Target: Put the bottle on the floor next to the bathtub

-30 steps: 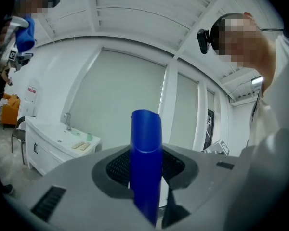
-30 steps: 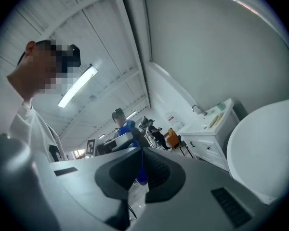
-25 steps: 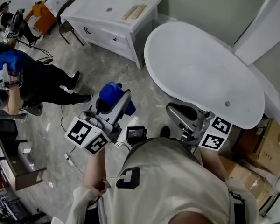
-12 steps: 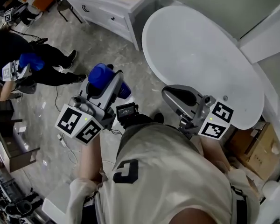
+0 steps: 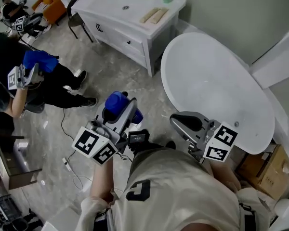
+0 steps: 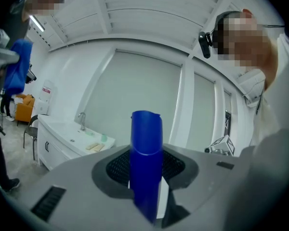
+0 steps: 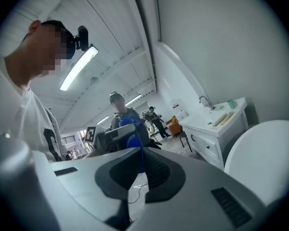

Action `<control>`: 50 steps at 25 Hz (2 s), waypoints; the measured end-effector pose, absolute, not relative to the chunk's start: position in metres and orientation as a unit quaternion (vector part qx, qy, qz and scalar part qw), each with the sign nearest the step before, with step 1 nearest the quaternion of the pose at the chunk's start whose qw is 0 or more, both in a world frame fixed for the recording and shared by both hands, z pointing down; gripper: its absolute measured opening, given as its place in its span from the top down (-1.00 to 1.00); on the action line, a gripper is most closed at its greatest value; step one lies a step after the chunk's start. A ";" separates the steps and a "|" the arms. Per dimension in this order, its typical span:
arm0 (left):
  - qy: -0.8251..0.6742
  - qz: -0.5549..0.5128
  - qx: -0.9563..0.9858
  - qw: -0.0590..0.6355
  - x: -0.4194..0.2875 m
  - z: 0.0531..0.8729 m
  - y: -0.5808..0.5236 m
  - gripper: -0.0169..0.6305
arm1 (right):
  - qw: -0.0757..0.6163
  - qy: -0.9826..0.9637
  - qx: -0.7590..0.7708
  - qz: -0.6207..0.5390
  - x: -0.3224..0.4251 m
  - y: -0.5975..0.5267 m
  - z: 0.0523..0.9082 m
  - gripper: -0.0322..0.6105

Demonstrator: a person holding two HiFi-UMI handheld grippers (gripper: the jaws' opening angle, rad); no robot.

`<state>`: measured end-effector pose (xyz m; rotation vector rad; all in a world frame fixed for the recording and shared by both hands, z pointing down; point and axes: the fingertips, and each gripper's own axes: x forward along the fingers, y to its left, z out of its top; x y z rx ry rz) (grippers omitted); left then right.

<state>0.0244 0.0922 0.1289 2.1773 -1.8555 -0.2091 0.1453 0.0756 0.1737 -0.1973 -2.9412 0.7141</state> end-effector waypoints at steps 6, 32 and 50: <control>-0.623 -0.070 0.769 0.124 -0.041 0.114 0.096 0.38 | 0.055 -0.971 -0.053 0.228 0.075 0.093 0.155 0.81; -0.540 -0.013 0.825 0.168 -0.137 0.164 0.013 0.37 | 0.054 -0.956 0.044 0.284 -0.029 0.065 0.167 0.81; -0.586 0.101 0.779 0.198 -0.101 0.221 -0.111 0.38 | 0.007 -0.942 -0.013 0.334 0.018 -0.053 0.186 0.81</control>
